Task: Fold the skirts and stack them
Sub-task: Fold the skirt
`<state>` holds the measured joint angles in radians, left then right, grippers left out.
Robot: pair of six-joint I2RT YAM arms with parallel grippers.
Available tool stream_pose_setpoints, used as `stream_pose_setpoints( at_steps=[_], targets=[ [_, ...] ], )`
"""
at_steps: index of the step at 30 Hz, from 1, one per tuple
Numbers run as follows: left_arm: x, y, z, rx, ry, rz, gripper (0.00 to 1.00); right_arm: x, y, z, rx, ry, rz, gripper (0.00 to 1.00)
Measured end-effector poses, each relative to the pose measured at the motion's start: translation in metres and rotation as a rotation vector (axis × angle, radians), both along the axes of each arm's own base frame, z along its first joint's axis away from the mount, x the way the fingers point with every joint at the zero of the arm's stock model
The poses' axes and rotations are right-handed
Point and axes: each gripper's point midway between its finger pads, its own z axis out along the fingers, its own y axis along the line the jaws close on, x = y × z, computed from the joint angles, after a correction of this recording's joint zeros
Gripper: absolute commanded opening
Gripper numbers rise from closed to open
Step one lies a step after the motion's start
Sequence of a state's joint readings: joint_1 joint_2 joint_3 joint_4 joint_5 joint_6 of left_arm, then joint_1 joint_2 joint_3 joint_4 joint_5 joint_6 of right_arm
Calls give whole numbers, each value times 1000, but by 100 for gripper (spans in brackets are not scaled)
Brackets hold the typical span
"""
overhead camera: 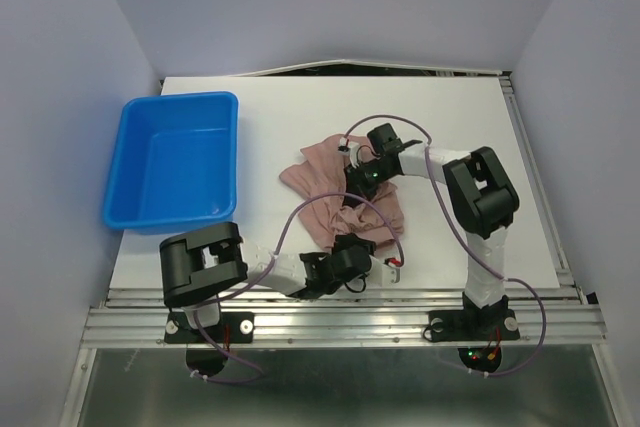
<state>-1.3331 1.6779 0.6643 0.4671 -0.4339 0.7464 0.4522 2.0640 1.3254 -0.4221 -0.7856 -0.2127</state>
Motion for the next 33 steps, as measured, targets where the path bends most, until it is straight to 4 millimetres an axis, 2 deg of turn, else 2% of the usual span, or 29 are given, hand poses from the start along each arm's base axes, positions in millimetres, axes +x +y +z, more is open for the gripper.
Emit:
stream_pose_setpoints(
  at_steps=[1,2,5,6,7,9,10,11,14,16,18,20,21,23,25,27,28,30,31,33],
  targets=[
    [1,1,0,-2,1,11,35,-1,0,0,1,-1,1,1],
    [3,3,0,0,-1,18,24,-5,-2,0,2,-1,1,1],
    [4,8,0,3,21,43,12,-15,-4,2,10,1,8,1],
    [3,10,2,4,34,49,2,-19,-5,2,10,6,11,1],
    [1,12,4,3,66,52,0,-24,-4,4,11,3,16,2],
    [-1,14,15,-23,105,57,0,-36,-6,4,5,14,22,12],
    [-3,15,27,-53,127,57,0,-43,-8,5,-3,25,25,18],
    [-6,17,35,-74,152,52,0,-47,-8,6,-13,33,26,34],
    [-21,19,56,-129,227,8,0,-43,-7,17,-35,31,13,62],
    [-34,19,59,-134,284,-29,0,-26,-4,33,-33,1,-7,67],
    [-46,21,52,-117,347,-59,0,4,0,59,-14,-58,-42,69],
    [-57,24,44,-92,403,-83,0,56,0,100,32,-183,-99,68],
    [-64,26,40,-74,439,-97,0,75,-3,115,48,-231,-122,67],
    [-71,28,36,-61,480,-110,0,107,-10,138,62,-314,-159,64],
    [-77,29,35,-49,521,-119,0,129,-19,147,59,-359,-187,60],
    [-79,27,41,-59,558,-122,0,136,-23,136,42,-354,-188,51],
    [-80,24,47,-72,591,-124,0,136,-23,124,31,-333,-180,45],
    [-75,17,61,-108,638,-118,0,129,-21,97,4,-277,-155,40],
    [-71,16,64,-120,651,-111,0,121,-22,77,-12,-231,-140,37],
    [-63,14,77,-152,685,-97,0,100,-23,45,-43,-149,-115,24]
  ],
)
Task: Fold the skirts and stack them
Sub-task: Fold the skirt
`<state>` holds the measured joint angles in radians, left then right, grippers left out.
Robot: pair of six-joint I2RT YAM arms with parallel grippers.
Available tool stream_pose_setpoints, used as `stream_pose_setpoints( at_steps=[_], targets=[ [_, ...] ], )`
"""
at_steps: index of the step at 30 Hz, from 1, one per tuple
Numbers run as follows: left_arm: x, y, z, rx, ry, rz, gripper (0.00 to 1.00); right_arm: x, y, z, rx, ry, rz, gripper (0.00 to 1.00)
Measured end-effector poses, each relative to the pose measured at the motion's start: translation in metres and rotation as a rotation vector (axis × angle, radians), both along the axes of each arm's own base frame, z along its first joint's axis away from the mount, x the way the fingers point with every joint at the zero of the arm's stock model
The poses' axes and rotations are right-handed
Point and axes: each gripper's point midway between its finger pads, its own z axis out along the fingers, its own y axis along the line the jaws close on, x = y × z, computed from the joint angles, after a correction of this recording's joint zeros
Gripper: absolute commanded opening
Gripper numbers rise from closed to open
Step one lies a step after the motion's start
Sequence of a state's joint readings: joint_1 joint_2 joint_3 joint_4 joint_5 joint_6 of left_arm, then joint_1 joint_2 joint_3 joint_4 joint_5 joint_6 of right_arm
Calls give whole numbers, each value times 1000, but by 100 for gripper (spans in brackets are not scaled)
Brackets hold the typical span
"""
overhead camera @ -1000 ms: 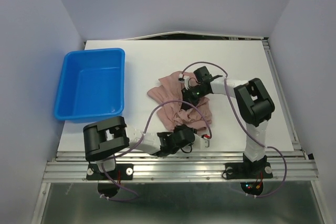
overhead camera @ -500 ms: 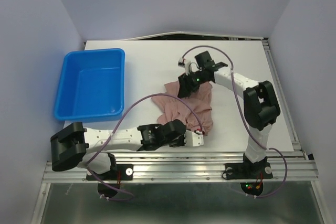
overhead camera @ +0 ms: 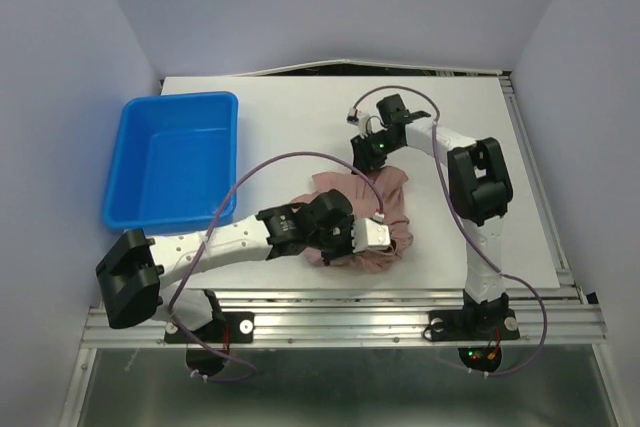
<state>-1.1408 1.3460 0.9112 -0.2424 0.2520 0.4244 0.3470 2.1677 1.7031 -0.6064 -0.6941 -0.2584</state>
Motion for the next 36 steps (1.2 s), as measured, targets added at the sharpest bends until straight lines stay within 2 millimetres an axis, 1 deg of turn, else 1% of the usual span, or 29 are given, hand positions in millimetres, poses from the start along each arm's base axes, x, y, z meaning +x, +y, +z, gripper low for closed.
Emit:
stream_pose_setpoints(
  at_steps=[1,2,4,5,8,9,10,12,14,15,17,18,20,21,24,26,29,32,36],
  targets=[
    [5,1,6,-8,17,13,0,-16,-2,-18,-16,60,12,20],
    [7,1,11,-14,31,15,0,-30,-3,-29,-20,107,26,11],
    [16,2,23,-32,62,29,0,-55,0,-41,10,187,56,6],
    [21,3,29,-37,79,39,0,-65,4,-42,39,217,76,3],
    [37,2,44,-60,123,60,0,-88,10,-46,86,280,113,1],
    [46,2,47,-66,136,75,0,-98,12,-47,100,303,127,1],
    [50,3,48,-70,148,83,0,-105,13,-47,110,319,137,1],
    [67,6,47,-72,172,117,0,-117,16,-46,131,347,156,1],
    [82,10,40,-67,202,150,0,-121,18,-44,142,355,166,1],
    [86,11,36,-62,211,160,0,-122,19,-43,145,353,171,1],
    [94,14,22,-40,245,181,0,-122,20,-42,145,345,175,1],
    [99,16,11,-23,265,195,0,-122,20,-42,145,344,176,1],
    [104,17,-1,-7,287,210,0,-122,20,-42,145,343,177,1],
    [110,17,-12,2,301,224,0,-122,20,-42,145,341,178,1],
    [121,17,-29,4,333,252,0,-122,19,-42,146,336,183,1],
    [129,19,-35,-4,345,273,0,-122,19,-42,147,332,189,1],
    [141,22,-34,-28,341,305,0,-123,19,-42,150,324,199,1],
    [148,23,-32,-44,331,315,0,-123,19,-42,154,316,209,1],
    [151,23,-32,-47,318,322,0,-123,19,-42,158,308,220,1]
  ],
)
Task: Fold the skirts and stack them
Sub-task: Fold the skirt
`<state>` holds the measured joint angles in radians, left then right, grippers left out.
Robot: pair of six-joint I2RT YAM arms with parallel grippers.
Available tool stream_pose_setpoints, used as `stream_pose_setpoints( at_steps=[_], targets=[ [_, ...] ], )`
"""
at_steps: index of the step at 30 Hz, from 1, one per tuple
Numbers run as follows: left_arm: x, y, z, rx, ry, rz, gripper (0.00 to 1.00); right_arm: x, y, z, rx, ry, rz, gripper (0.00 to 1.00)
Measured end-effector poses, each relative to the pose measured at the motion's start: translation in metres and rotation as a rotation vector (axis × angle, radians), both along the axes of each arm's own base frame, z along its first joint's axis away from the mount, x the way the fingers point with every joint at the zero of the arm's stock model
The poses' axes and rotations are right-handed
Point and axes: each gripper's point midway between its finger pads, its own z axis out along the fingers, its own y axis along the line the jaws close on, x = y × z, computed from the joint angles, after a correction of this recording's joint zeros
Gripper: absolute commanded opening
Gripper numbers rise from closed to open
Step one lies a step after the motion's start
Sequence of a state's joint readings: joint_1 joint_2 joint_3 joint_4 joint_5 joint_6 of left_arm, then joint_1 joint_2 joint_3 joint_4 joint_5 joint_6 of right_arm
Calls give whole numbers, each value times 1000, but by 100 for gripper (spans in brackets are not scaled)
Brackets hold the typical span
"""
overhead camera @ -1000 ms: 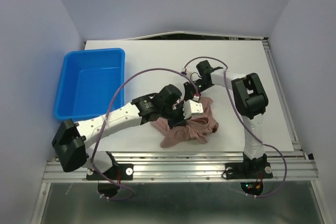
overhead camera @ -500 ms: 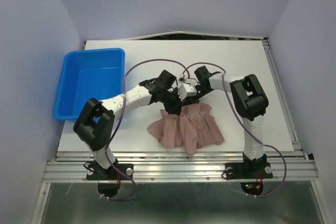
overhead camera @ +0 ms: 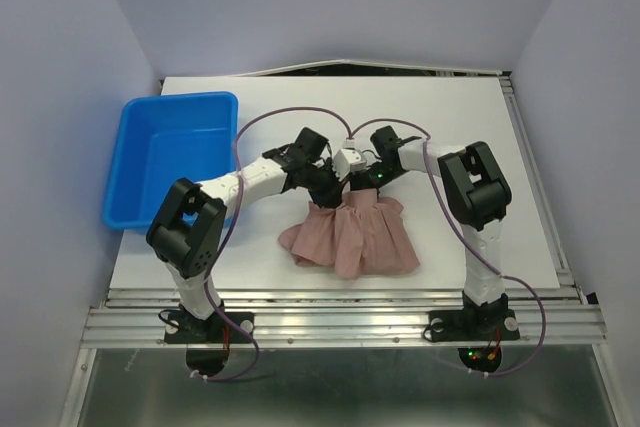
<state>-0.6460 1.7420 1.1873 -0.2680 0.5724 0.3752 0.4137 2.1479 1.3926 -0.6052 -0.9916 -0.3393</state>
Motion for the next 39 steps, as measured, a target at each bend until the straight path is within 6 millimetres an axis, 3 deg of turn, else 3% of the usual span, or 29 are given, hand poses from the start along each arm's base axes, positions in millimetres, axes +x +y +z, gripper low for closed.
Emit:
stream_pose_setpoints(
  at_steps=[4,6,8,12,14,19,23,26,28,29,30,32,34,36,39],
  targets=[
    [5,-5,-11,2,2,4,0,0,0,0,1,-3,3,4],
    [7,-6,-25,12,20,12,0,1,-1,0,-9,-5,1,16],
    [8,-7,-42,30,53,20,0,5,-1,1,-31,-11,-9,21],
    [9,-8,-49,27,78,35,1,35,-8,8,-80,-23,-87,52],
    [10,-8,-51,26,80,39,1,54,-16,11,-82,-31,-137,58],
    [13,-11,-51,28,97,53,2,108,-68,15,-123,-74,-308,63],
    [18,-14,-51,44,125,72,6,129,-103,16,-196,-111,-405,61],
    [26,-17,-48,77,148,106,16,137,-126,24,-271,-156,-461,59],
    [30,-18,-44,101,166,130,39,137,-138,55,-292,-212,-497,55],
    [32,-19,-43,105,171,138,42,138,-139,70,-286,-242,-508,55],
    [33,-19,-41,116,183,148,53,137,-140,87,-277,-280,-516,54],
    [33,-19,-38,128,201,165,67,126,-139,145,-237,-392,-532,53],
    [32,-18,-34,140,220,180,69,110,-136,186,-197,-483,-533,51],
    [32,-16,-31,149,231,190,70,81,-125,222,-152,-569,-506,49],
    [31,-13,-29,157,249,202,69,37,-99,233,-106,-602,-417,45]
  ],
)
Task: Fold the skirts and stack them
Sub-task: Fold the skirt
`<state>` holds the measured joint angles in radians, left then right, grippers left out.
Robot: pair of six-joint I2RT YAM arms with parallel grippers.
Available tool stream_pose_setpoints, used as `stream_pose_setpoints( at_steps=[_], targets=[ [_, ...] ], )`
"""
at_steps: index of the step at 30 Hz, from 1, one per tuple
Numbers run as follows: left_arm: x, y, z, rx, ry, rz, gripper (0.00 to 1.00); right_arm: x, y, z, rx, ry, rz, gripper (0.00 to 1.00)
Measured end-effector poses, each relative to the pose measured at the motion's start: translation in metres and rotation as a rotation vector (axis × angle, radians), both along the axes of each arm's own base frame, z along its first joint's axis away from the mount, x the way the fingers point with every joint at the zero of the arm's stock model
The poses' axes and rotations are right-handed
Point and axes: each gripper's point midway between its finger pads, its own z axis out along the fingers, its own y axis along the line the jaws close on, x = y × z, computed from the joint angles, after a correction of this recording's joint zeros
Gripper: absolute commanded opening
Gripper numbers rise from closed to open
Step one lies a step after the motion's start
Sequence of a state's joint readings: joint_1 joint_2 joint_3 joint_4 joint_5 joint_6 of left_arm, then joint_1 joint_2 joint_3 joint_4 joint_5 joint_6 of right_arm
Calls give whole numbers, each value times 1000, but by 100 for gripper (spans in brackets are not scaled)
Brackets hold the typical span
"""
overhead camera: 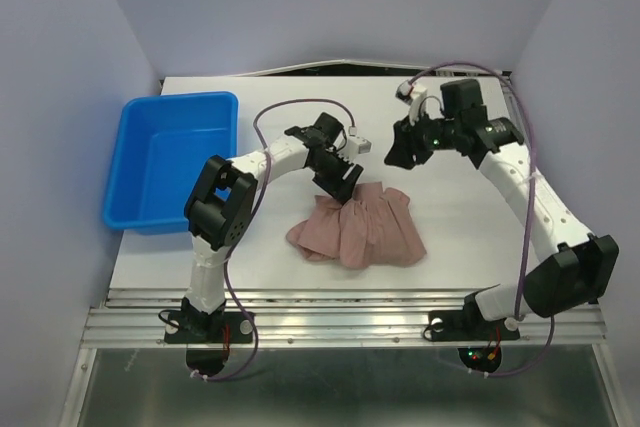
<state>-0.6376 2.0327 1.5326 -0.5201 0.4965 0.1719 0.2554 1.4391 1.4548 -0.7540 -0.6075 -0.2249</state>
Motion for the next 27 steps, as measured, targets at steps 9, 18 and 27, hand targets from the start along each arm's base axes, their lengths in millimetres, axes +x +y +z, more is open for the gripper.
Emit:
stream_pose_setpoints(
  at_steps=[9,18,27],
  targets=[
    [10,3,14,-30,18,39,60,-103,56,-118,-93,297,268,28],
    [25,21,4,-87,107,86,47,-55,64,-155,-73,235,100,13],
    [38,30,-20,-162,206,128,45,-12,43,-216,104,528,-108,14]
  ],
)
